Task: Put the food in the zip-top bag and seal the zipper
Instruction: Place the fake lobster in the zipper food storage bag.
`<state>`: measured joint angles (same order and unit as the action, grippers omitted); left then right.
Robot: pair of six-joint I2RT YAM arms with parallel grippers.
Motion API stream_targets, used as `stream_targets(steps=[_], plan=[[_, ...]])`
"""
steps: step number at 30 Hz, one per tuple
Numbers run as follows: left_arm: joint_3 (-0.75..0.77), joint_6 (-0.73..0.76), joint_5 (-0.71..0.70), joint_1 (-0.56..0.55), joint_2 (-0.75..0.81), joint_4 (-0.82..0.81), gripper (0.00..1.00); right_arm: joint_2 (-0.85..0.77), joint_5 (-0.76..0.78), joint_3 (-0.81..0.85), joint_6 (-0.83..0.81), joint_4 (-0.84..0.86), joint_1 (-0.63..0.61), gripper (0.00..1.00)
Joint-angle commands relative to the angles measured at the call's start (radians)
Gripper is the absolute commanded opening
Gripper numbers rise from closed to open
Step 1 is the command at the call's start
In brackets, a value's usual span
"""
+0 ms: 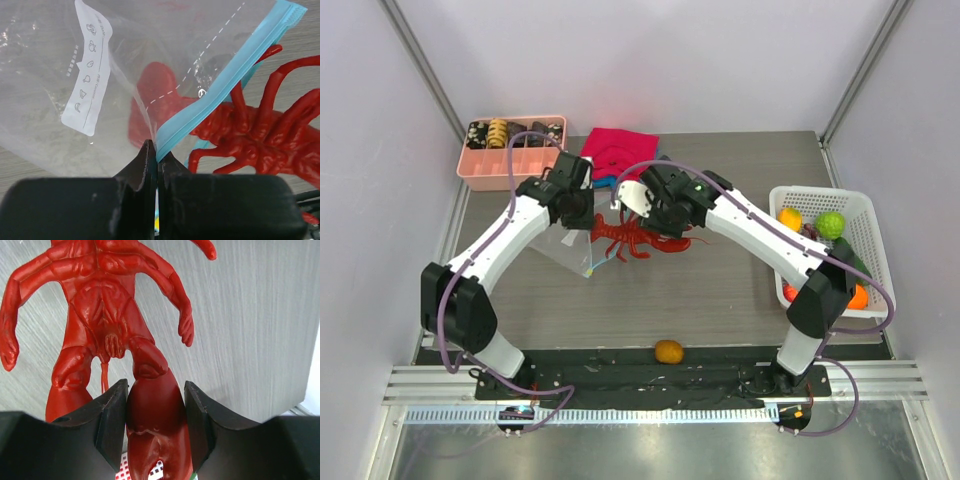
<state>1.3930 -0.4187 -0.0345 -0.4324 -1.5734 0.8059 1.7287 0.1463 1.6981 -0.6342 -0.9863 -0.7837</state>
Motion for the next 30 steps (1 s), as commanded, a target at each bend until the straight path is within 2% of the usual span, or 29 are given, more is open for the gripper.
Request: stream_targets(steps=[1,9,16,23,30], plan=[[0.047,-0.092,0.074,-0.005,-0.039,0.01,0.0,-0.024,0.039,0.014,-0.01,0.103,-0.028,0.01],[0.08,-0.158,0.163,-0.006,-0.083,-0.008,0.0,-0.014,0.012,-0.005,-0.045,0.133,-0.046,0.01],[0.043,-0.173,0.255,-0.012,-0.056,-0.051,0.0,0.032,0.003,0.032,0.01,0.153,-0.055,0.01],[-0.018,-0.219,0.344,-0.011,0.001,-0.122,0.0,0.014,0.024,-0.048,0.034,0.227,-0.055,0.01],[-0.023,-0.213,0.423,0.007,-0.004,-0.162,0.0,-0.077,-0.106,-0.169,-0.065,0.321,-0.055,0.01]])
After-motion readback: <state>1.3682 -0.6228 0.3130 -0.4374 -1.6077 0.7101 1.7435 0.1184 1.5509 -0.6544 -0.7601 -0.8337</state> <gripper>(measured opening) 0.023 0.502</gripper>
